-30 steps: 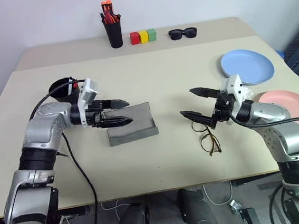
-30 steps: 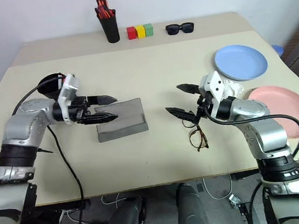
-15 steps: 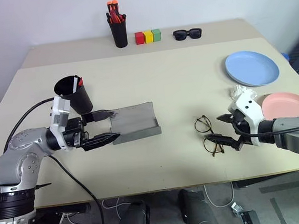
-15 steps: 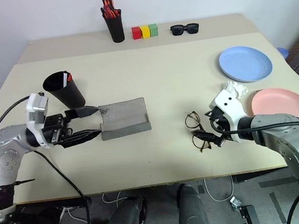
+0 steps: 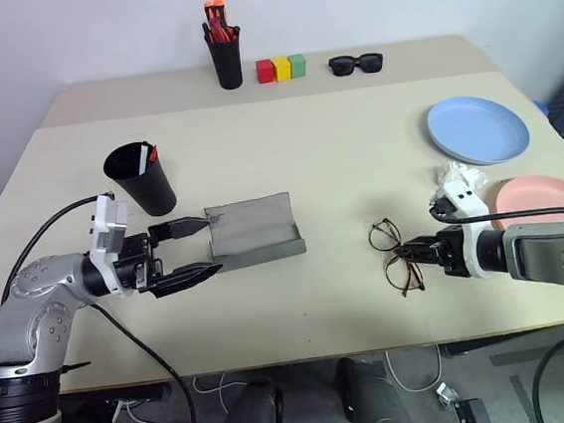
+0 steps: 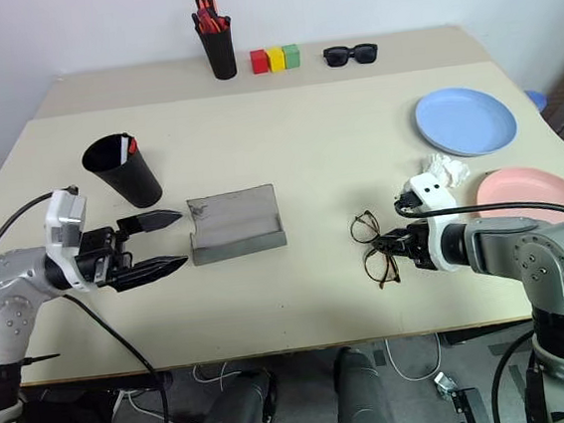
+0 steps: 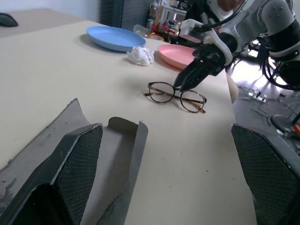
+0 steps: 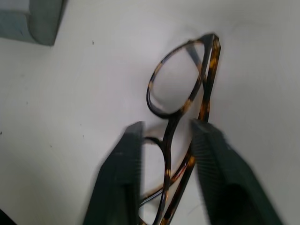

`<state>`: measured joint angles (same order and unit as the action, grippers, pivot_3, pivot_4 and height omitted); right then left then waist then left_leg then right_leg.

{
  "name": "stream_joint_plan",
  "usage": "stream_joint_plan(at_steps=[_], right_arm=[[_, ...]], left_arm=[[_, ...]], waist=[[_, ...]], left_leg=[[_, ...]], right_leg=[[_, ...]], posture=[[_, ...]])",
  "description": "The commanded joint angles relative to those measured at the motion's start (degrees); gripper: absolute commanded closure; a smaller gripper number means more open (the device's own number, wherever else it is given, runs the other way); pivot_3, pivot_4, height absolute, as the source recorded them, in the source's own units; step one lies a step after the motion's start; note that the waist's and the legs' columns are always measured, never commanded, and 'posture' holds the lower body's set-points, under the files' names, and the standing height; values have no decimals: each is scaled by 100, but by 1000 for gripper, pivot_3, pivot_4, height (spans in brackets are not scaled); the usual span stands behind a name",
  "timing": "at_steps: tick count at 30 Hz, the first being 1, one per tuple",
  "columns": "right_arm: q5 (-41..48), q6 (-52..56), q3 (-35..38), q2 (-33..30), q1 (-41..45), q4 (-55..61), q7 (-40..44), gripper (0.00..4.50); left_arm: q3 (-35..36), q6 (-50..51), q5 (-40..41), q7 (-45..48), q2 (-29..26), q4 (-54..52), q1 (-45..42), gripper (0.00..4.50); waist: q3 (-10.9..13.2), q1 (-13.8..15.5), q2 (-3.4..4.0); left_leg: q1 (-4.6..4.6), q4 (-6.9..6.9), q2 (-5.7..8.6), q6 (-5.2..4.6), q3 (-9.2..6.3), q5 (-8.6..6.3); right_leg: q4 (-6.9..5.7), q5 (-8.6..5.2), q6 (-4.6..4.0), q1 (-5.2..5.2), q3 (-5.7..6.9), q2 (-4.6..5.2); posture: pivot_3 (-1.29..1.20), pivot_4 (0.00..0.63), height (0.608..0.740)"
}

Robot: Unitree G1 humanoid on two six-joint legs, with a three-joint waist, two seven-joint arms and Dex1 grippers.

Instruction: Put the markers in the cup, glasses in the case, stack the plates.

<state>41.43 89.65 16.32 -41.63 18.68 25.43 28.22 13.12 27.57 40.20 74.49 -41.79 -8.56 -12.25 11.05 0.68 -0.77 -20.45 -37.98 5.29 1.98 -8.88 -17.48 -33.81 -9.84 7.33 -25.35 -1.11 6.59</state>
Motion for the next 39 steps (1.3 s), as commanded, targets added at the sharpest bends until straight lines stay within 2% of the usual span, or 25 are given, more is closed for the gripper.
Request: stream_joint_plan(at_steps=[1, 13, 16, 18, 25, 28, 33, 39], right_arm=[[-38, 15, -68, -160, 71, 107, -25, 2834], [-94, 146, -164, 198, 284, -91, -189, 2834], [-105, 126, -294, 162, 330, -68, -190, 3634], [-129, 87, -375, 89, 332, -53, -188, 4466], [-144, -362, -880, -484, 942, 18, 136, 4466], [-571, -1411, -1633, -987, 1485, 125, 553, 4466], [-812, -2437, -2090, -180, 2596, -496, 743, 4466], [-1496, -3827, -2950, 955, 2846, -1021, 856, 4466]], left_arm=[[164, -129, 66, -57, -64, -149, 81, 0], [84, -209, 75, -312, -41, -251, 76, 0], [42, -150, 78, -382, -57, -265, 18, 0], [25, -121, 90, -421, -71, -276, -1, 0], [224, 205, 382, -574, -144, -442, 81, 0], [567, 559, 818, -606, -266, -636, 318, 0], [914, 829, 998, -665, -547, -951, 881, 0], [1353, 938, 1109, -853, -650, -1169, 1346, 0]], waist=[[0, -4, 1], [0, -6, 1], [1, -6, 1], [0, -8, 1], [2, -17, 3], [4, -82, 7], [4, -195, 6], [3, -138, 5]], left_leg=[[0, 0, 0, 0, 1, 0], [0, 1, 0, -1, 1, 0], [0, 1, 0, -1, 1, 0], [1, 1, 0, -1, 1, 0], [0, 1, -1, -1, 3, 0], [-1, 5, -2, -1, 6, -1], [8, 21, -14, -4, 18, -3], [2, 33, -14, -4, 17, -3]], right_leg=[[0, 0, 0, 0, 0, 0], [1, 0, 1, 0, 0, 0], [1, 0, 1, 0, 0, 0], [1, 0, 1, 0, 0, -1], [4, 0, 2, 0, 0, -1], [8, -3, 7, -3, 0, -1], [17, -12, 22, -5, 1, -6], [29, 2, 0, -12, 1, -4]], posture=[[0, 150, 740], [0, 150, 740], [0, 150, 740], [0, 150, 740], [0, 150, 740], [0, 150, 740], [0, 150, 740], [0, 150, 740]])
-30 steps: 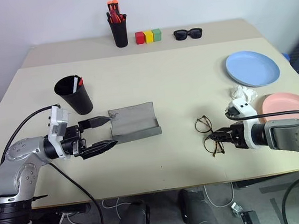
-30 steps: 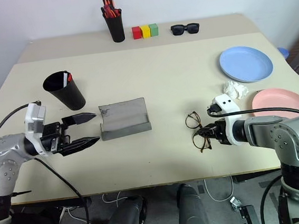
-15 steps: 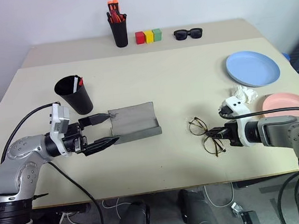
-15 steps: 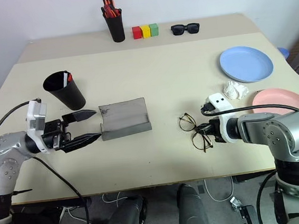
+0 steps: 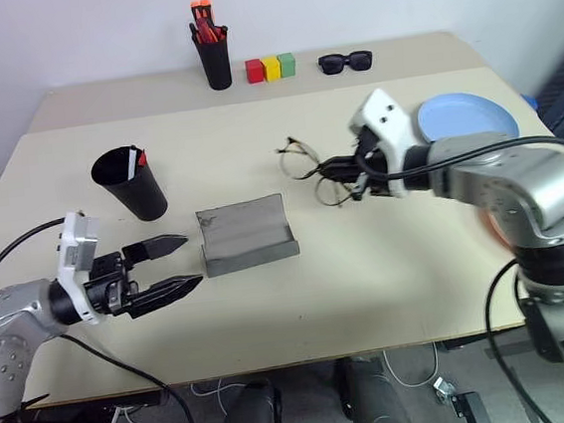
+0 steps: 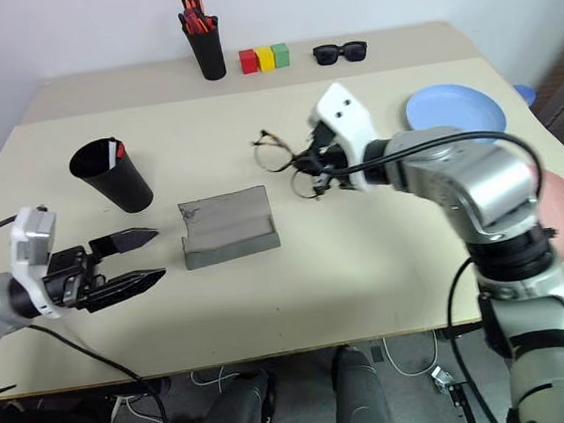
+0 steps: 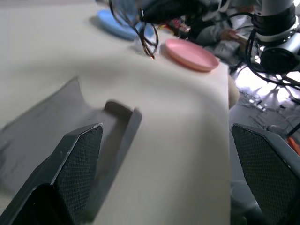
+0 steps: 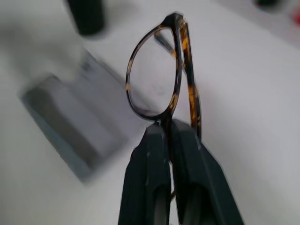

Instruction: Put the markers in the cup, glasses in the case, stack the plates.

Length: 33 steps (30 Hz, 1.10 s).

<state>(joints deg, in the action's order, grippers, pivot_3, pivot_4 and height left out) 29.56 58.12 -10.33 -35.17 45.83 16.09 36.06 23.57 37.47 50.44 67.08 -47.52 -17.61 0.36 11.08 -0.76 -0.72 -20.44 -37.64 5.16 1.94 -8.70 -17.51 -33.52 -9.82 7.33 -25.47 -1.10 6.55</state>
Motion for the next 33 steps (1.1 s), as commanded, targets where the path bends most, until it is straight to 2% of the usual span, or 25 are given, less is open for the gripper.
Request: stream_joint_plan(at_steps=[1, 4, 7, 15, 22, 31, 33], right_arm=[[-449, -897, -478, 414, 113, -133, 155, 4466], [-746, -1385, -846, 789, 79, -254, 239, 4466], [-758, -1438, -962, 1110, 23, -336, 329, 4466], [-1358, -1674, -1388, 1663, -287, -742, 101, 4466], [-2031, -2090, -1748, 1564, -509, -1036, 266, 4466], [-1778, -1786, -1531, 1385, -414, -882, 1025, 4466], [-1823, -1810, -1530, 1379, -430, -892, 1091, 3830]], left_arm=[[365, -129, 24, -181, -42, -281, 132, 0], [554, -448, -129, -453, 152, -211, 166, 0], [645, -723, -260, -588, 286, -254, 272, 0], [652, -934, -297, -682, 322, -350, 475, 0], [524, -1052, -347, -715, 336, -331, 422, 0], [299, -1009, -364, -792, 301, -291, 119, 0], [251, -988, -354, -846, 301, -365, 86, 0]], waist=[[0, 9, 0], [0, 1, 0], [0, -6, 0], [0, -20, 0], [0, -21, 0], [-1, -22, 0], [0, -30, 0]], left_leg=[[-2, 0, 2, 0, 0, 0], [-1, 7, 3, 1, 1, 0], [7, 24, 2, 6, 1, 3], [9, 39, 2, 10, 1, 6], [9, 38, 4, 14, 2, 8], [11, 38, 3, 15, 3, 8], [10, 38, 3, 15, 3, 8]], right_leg=[[4, 1, -1, 0, 0, 2], [10, 2, -1, -1, -1, 3], [11, 4, -4, -4, -1, 1], [11, 8, -11, -12, -1, -6], [9, 10, -14, -13, -1, -8], [9, 11, -16, -12, -1, -11], [9, 11, -16, -12, -1, -11]], posture=[[0, 150, 740], [0, 150, 740], [0, 150, 740], [0, 150, 740], [0, 150, 740], [0, 150, 740], [0, 150, 740]])
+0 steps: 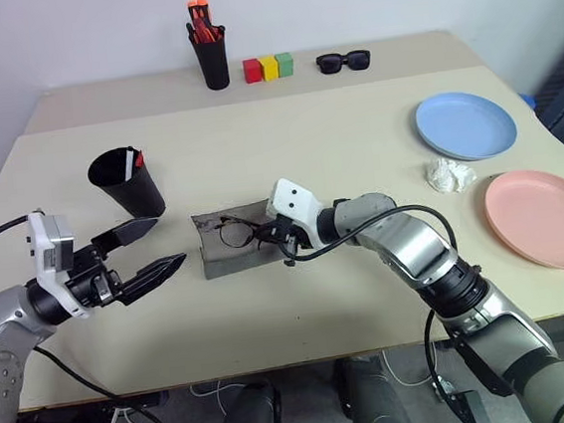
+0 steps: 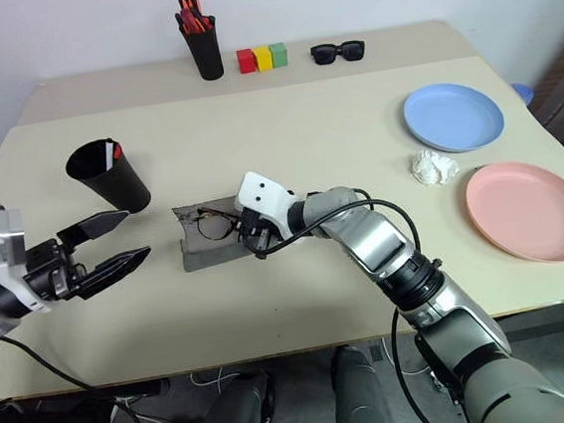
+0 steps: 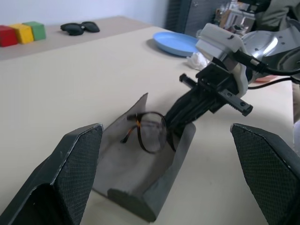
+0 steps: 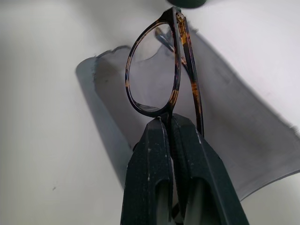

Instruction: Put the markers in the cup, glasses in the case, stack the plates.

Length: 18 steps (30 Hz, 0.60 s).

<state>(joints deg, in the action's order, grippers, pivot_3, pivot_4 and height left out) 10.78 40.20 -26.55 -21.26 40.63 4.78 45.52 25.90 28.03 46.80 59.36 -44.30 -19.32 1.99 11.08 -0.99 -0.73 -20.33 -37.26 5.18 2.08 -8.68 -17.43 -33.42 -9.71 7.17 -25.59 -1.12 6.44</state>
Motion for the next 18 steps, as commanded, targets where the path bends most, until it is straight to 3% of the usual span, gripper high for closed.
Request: stream_joint_plan(at_steps=[1, 7, 8, 17, 18], right_arm=[[46, -13, 89, -15, 81, 230, 178, 3478], [68, 95, 317, 103, 65, 245, 29, 390], [162, 161, 469, 176, 100, 242, -35, 50], [1568, 522, 2221, 603, 94, 552, -126, 50], [1596, 498, 2266, 524, 23, 587, -107, 18]], left_arm=[[-1, -37, 15, -91, -31, -211, -96, 0], [-30, -32, 19, -114, -72, -198, -166, 0], [-32, -22, 25, -145, -61, -186, -192, 0], [-562, -382, -561, -821, 424, 405, -1177, 0], [-682, -406, -697, -973, 524, 539, -1354, 252]], waist=[[0, -10, 0], [0, -5, 0], [0, -3, 0], [0, 42, 0], [-2, 35, -3]], left_leg=[[0, 0, 0, 0, 0, 0], [0, 0, -1, 0, 0, 0], [0, 0, -1, 0, 0, 0], [-1, 0, 0, 4, -2, 2], [-2, -1, 1, 4, -2, 3]], right_leg=[[0, 0, 0, 0, 0, 0], [0, 0, 0, -1, 0, -1], [0, 0, 0, -1, 0, -1], [2, 5, -5, 0, 1, -1], [2, 6, -5, 0, 1, -1]], posture=[[0, 150, 740], [0, 150, 740], [0, 150, 740], [0, 150, 740], [0, 150, 740]])
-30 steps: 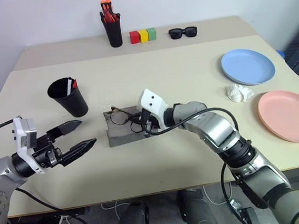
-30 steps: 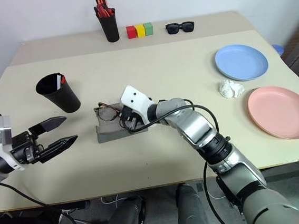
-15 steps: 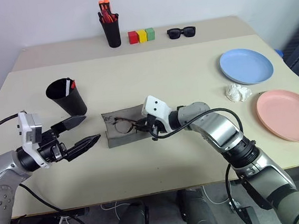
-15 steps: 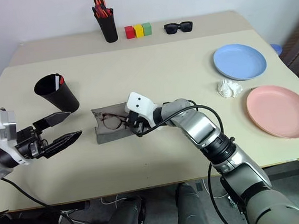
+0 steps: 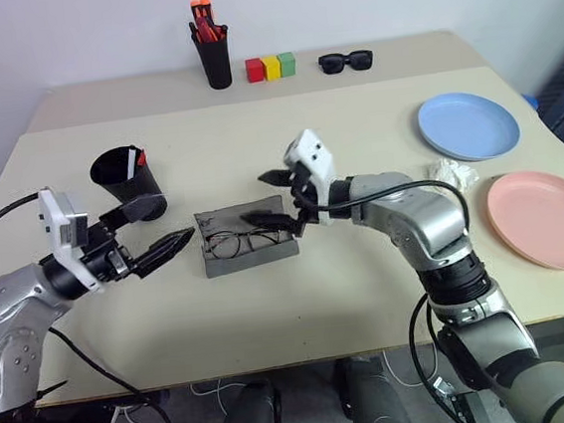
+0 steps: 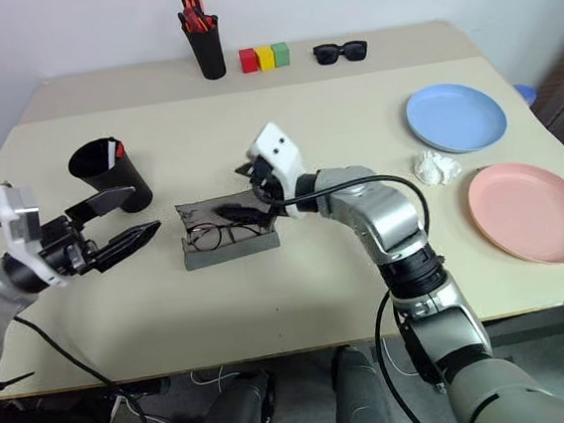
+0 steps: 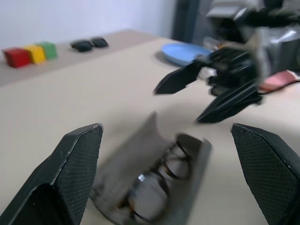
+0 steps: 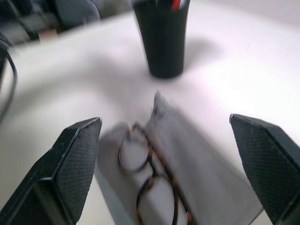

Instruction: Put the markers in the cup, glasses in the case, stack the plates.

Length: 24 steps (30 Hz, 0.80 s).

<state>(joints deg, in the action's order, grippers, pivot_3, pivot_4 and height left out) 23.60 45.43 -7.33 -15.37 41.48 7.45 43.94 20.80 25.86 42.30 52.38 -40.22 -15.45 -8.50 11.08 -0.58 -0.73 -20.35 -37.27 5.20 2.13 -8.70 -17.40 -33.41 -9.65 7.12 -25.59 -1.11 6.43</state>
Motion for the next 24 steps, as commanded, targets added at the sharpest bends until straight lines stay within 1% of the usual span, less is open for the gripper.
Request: stream_joint_plan(at_steps=[1, 2, 3, 6, 9, 12, 15, 22, 24], right_arm=[[297, -80, 348, -150, -137, 345, 76, 0], [276, -125, 331, -213, -186, 361, 87, 0], [271, -150, 324, -287, -264, 385, 106, 0], [199, -203, 261, -457, -464, 472, 39, 0], [208, -210, 221, -484, -531, 562, -46, 0], [165, -227, 188, -472, -547, 595, -152, 0], [152, -216, 169, -435, -593, 632, -278, 0], [146, -223, 113, -462, -736, 757, -450, 0], [140, -234, 94, -470, -744, 777, -474, 0]], left_arm=[[-297, -185, -381, -397, 198, 299, -472, 530], [-377, -175, -472, -466, 245, 394, -575, 848], [-506, -248, -714, -632, 319, 548, -720, 1312], [-895, -336, -1379, -1440, 740, 1188, -1375, 2820], [-1049, -238, -1521, -1724, 1086, 1576, -1797, 4452], [-1388, -237, -1791, -1697, 1238, 1845, -2020, 4452], [-1629, 216, -1961, -1836, 1277, 2077, -2247, 4452], [-1913, 1449, -2016, -1684, 932, 1993, -2451, 4452], [-1872, 1950, -1821, -1614, 845, 1788, -2454, 4452]], waist=[[-2, -1, -3], [-3, -13, -4], [-3, -18, -5], [-3, -20, -3], [-3, -41, -3], [-3, -43, -4], [-3, -27, -4], [-3, -44, -4], [-3, -46, -4]], left_leg=[[1, -1, 0, 0, 0, 0], [2, -1, 1, 0, 0, 0], [2, -1, 2, 0, 1, 0], [4, 1, 2, 1, 3, 1], [1, -3, 2, 7, 4, 4], [1, -2, 1, 7, 7, 4], [1, -1, 2, 7, 7, 4], [0, -3, 2, 6, 6, 4], [1, -3, 2, 6, 6, 4]], right_leg=[[1, 1, -1, 1, 0, 0], [1, 1, 0, 3, 0, 0], [1, 2, 1, 3, 0, -1], [0, 2, 1, 1, 0, -2], [1, 10, 2, 1, -1, -3], [2, 10, 2, 0, -2, -2], [2, 11, 3, 0, -2, -2], [1, 12, 5, -1, -2, -3], [0, 12, 5, -1, -2, -3]], posture=[[0, 150, 740], [0, 150, 740], [0, 150, 740], [0, 150, 740], [0, 150, 740], [0, 150, 740], [0, 150, 740], [0, 150, 740], [0, 150, 740]])
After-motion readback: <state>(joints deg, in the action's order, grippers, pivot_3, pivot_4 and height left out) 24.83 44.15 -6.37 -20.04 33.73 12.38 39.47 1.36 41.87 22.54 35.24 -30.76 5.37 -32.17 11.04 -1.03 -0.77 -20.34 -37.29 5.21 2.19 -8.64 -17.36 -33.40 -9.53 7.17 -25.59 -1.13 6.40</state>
